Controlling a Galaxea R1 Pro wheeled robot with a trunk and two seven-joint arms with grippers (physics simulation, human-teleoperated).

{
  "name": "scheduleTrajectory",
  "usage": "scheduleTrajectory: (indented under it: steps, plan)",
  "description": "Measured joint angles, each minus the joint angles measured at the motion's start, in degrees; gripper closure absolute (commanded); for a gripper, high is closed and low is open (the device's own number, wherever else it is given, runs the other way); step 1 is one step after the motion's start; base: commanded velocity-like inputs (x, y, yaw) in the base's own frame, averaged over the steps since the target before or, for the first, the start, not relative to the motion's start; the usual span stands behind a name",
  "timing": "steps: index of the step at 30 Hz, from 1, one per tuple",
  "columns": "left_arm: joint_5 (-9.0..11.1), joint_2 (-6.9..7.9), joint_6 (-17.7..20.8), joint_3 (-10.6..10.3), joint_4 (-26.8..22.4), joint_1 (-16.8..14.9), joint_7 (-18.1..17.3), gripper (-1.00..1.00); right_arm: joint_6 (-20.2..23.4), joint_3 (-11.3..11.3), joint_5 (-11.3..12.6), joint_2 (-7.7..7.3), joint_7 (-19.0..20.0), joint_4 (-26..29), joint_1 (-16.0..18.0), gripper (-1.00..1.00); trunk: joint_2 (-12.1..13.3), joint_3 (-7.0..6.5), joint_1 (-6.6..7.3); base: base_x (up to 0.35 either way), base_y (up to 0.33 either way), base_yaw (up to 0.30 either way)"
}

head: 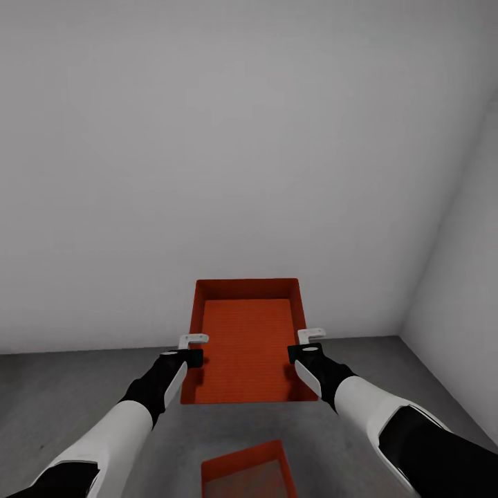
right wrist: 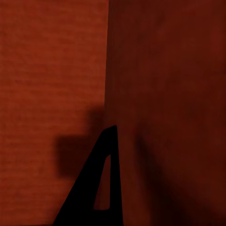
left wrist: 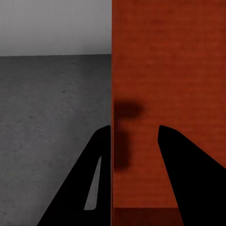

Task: Move the two storage containers from the living room to the garage. In the garage, place one container on the floor and stack the other container on top of it (either order is fine).

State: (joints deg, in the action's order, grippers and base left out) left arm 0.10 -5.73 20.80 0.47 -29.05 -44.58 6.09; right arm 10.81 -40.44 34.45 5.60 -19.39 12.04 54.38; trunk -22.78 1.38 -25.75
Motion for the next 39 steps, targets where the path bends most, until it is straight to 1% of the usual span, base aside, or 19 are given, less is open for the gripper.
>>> scheduleTrajectory:
  steps: [5,17,20,33,39]
  plan:
    - [-0.02,-0.01,0.00,0.01,0.00,0.00,0.00,1.00,0.00,0.00,0.00,-0.01,0.01,0.00,0.00,1.00,0.00,0.00,0.00,0.000,-0.036,0.000]
    - [0.02,0.00,-0.02,0.02,0.09,0.00,-0.02,1.00,0.08,-0.03,0.00,0.01,-0.02,-0.02,0.01,1.00,0.00,0.00,0.00,0.000,-0.250,0.000]
    - [0.05,0.04,-0.06,-0.01,0.08,0.00,-0.03,1.00,0.03,-0.04,0.01,0.05,-0.10,-0.01,0.00,1.00,0.00,0.00,0.00,0.000,-0.095,0.024]
    - [-0.01,0.07,-0.07,-0.05,0.00,0.00,-0.09,1.00,-0.08,-0.01,0.02,0.05,-0.07,-0.01,0.00,1.00,0.00,0.00,0.00,0.000,-0.004,0.243]
    - [0.03,0.07,-0.09,-0.07,-0.01,0.01,-0.08,1.00,-0.08,-0.02,0.02,0.05,-0.10,0.00,0.00,1.00,0.00,0.00,0.00,0.000,0.000,0.048]
